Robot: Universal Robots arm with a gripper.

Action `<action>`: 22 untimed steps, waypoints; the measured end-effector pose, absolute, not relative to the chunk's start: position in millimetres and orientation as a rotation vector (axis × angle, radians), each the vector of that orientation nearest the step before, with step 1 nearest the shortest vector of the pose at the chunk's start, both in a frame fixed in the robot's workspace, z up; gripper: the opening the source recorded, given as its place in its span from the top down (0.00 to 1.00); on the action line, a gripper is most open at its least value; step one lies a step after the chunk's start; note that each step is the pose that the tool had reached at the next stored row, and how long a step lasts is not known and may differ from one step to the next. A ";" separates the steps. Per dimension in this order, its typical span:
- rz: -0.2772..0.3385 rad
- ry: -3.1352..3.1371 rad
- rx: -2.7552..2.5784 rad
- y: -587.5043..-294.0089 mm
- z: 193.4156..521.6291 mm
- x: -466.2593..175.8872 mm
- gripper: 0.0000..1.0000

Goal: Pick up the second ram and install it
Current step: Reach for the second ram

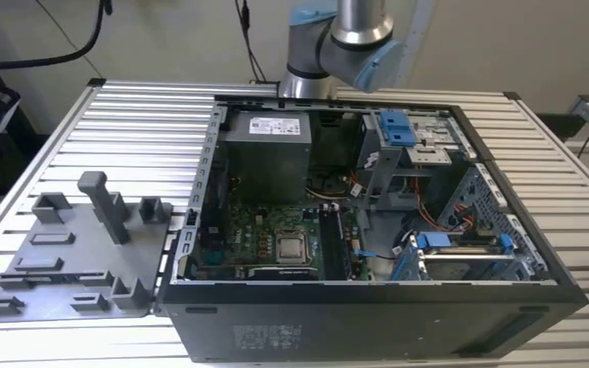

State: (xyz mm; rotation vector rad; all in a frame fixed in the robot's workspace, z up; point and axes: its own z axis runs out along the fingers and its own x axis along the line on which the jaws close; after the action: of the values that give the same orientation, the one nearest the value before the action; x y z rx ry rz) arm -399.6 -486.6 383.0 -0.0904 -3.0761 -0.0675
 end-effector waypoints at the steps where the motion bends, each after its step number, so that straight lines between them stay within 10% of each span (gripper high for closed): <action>1: -0.068 -3.076 -0.090 -489.6 382.8 -397.9 0.89; 22: -0.068 -3.076 -0.090 -533.7 379.2 -376.0 0.89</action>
State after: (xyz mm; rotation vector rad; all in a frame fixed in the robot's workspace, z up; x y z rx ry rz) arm -376.0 -533.7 379.2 -0.0905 -3.0761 -0.0676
